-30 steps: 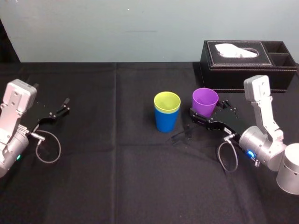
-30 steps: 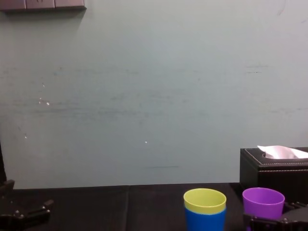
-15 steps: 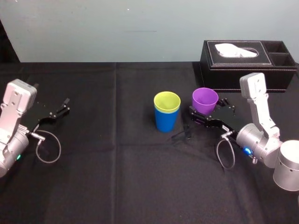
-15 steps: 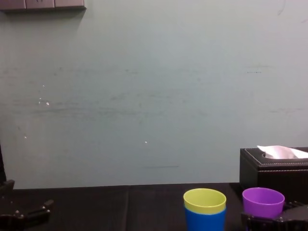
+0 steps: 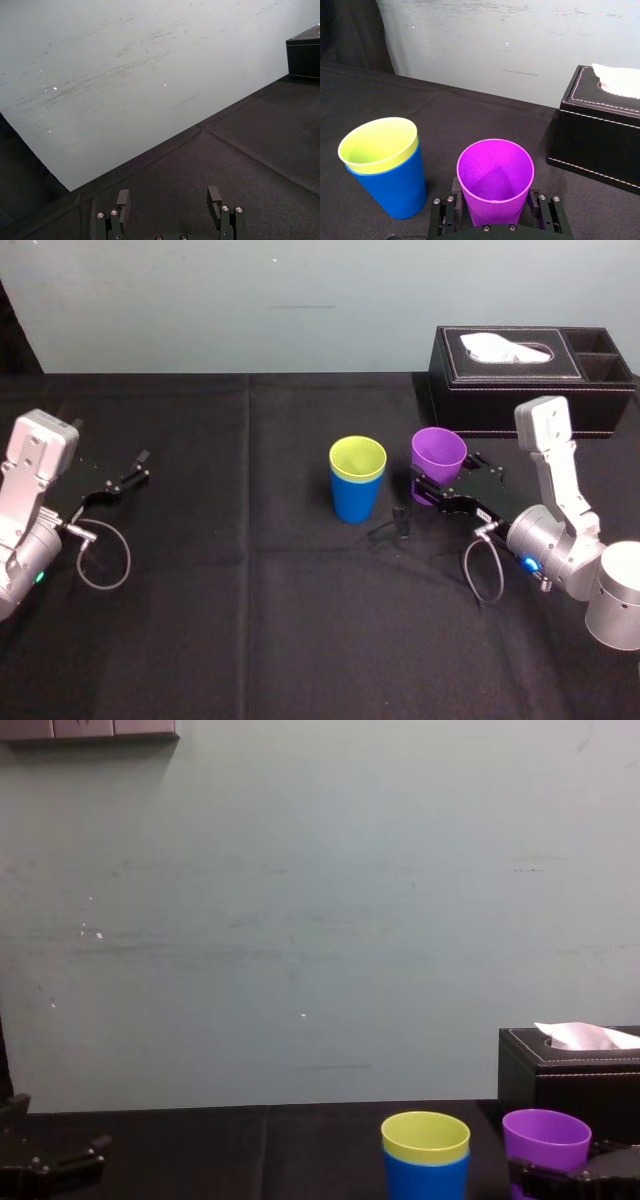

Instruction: Stack the three plastic cups sequentially using one hand.

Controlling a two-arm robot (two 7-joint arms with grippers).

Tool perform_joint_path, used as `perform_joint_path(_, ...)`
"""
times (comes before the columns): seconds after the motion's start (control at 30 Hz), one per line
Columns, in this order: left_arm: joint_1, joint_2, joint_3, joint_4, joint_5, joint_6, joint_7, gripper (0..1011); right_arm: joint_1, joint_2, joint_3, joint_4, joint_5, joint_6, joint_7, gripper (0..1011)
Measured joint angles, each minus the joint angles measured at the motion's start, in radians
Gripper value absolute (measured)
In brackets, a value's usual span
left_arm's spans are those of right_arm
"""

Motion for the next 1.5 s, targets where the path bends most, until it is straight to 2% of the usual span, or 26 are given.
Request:
perform_joint_path(0.27, 0.000, 0.000, 0.000, 0.000, 0.000, 0.000, 0.000, 1011, -0.001, 0.001, 0.001, -0.001, 0.001, 0.000, 0.000, 726)
perform_joint_path(0.47, 0.000, 0.000, 0.000, 0.000, 0.000, 0.000, 0.000, 1011, -0.014, 0.027, 0.003, -0.058, 0.013, -0.009, 0.038, 726)
perform_joint_path(0.67, 0.000, 0.000, 0.000, 0.000, 0.000, 0.000, 0.000, 1011, -0.012, 0.064, 0.007, -0.138, 0.024, 0.042, 0.055, 726)
perform_joint_path(0.9, 0.000, 0.000, 0.000, 0.000, 0.000, 0.000, 0.000, 1012, 0.027, 0.111, 0.006, -0.224, 0.068, 0.148, 0.093, 726)
perform_joint_path(1.2, 0.000, 0.000, 0.000, 0.000, 0.000, 0.000, 0.000, 1011, 0.062, 0.128, -0.007, -0.281, 0.127, 0.216, 0.124, 726)
perform_joint_path(1.5, 0.000, 0.000, 0.000, 0.000, 0.000, 0.000, 0.000, 1011, 0.087, 0.128, -0.050, -0.293, 0.141, 0.232, 0.132, 726)
